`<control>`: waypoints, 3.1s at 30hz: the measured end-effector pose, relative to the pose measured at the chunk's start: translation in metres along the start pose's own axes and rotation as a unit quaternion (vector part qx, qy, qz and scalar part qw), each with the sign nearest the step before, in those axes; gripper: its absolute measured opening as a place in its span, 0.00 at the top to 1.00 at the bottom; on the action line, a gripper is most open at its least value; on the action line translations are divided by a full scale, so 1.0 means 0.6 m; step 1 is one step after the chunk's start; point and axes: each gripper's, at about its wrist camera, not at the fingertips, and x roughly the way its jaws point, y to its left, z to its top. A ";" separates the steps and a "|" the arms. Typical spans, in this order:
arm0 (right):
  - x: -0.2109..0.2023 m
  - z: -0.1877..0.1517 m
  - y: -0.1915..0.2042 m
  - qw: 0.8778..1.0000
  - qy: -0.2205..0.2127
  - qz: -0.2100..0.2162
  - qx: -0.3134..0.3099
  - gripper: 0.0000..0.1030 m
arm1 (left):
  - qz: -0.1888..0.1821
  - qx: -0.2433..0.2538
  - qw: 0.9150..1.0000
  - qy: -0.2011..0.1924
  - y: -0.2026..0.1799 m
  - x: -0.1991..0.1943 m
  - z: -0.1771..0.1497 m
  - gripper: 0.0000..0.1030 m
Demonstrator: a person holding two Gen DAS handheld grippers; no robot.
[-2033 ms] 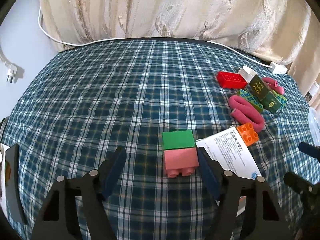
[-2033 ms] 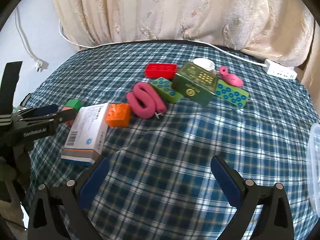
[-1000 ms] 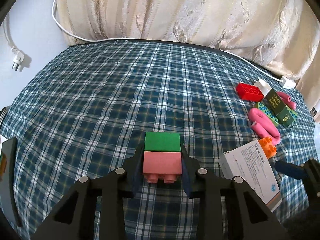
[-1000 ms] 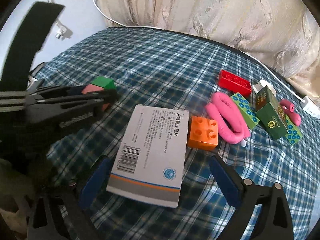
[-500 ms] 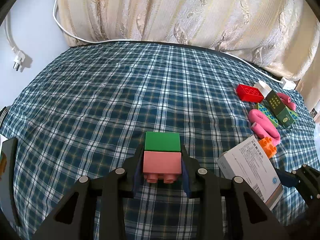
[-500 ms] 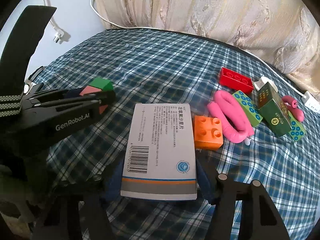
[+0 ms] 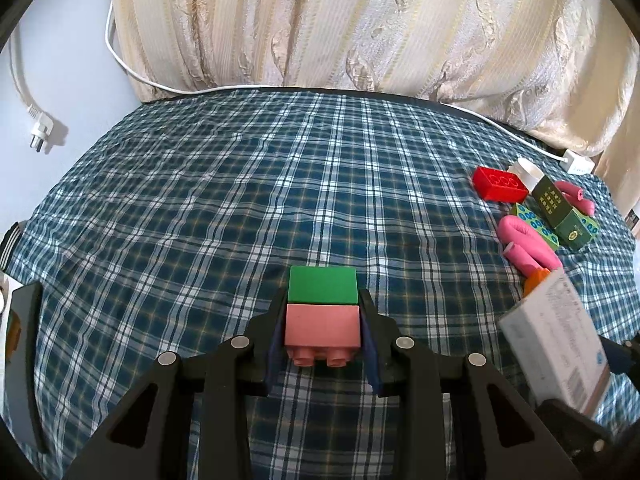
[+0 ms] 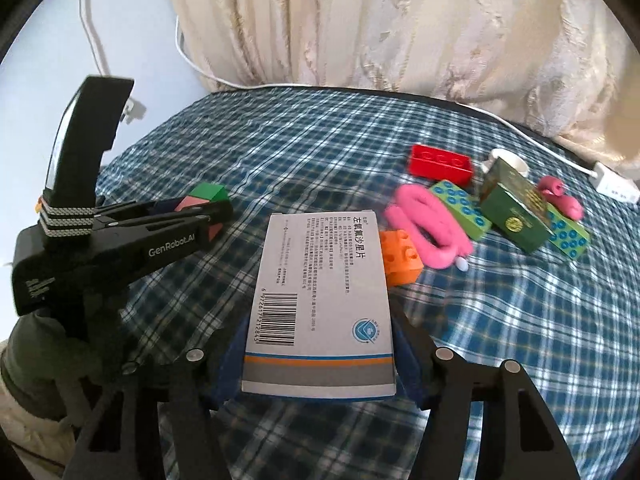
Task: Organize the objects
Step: 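Grasp the white medicine box with the right gripper and lift it, then carry the block and the medicine box toward the clear plastic bowl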
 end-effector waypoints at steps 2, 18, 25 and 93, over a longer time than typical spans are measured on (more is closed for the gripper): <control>-0.009 -0.004 -0.008 1.000 -0.006 0.003 0.006 0.35 | -0.002 -0.002 1.000 0.001 0.000 -0.001 0.000 0.67; -0.063 -0.030 -0.081 0.997 -0.046 0.000 0.063 0.35 | -0.004 0.023 1.000 -0.005 -0.043 -0.030 0.001 0.67; -0.080 -0.042 -0.108 0.994 -0.058 -0.004 0.087 0.35 | 0.004 0.017 1.000 0.013 -0.042 -0.014 -0.006 0.67; -0.286 -0.231 -0.624 0.893 -0.141 -0.258 0.341 0.35 | -0.196 0.267 0.943 0.018 -0.593 -0.069 0.017 0.69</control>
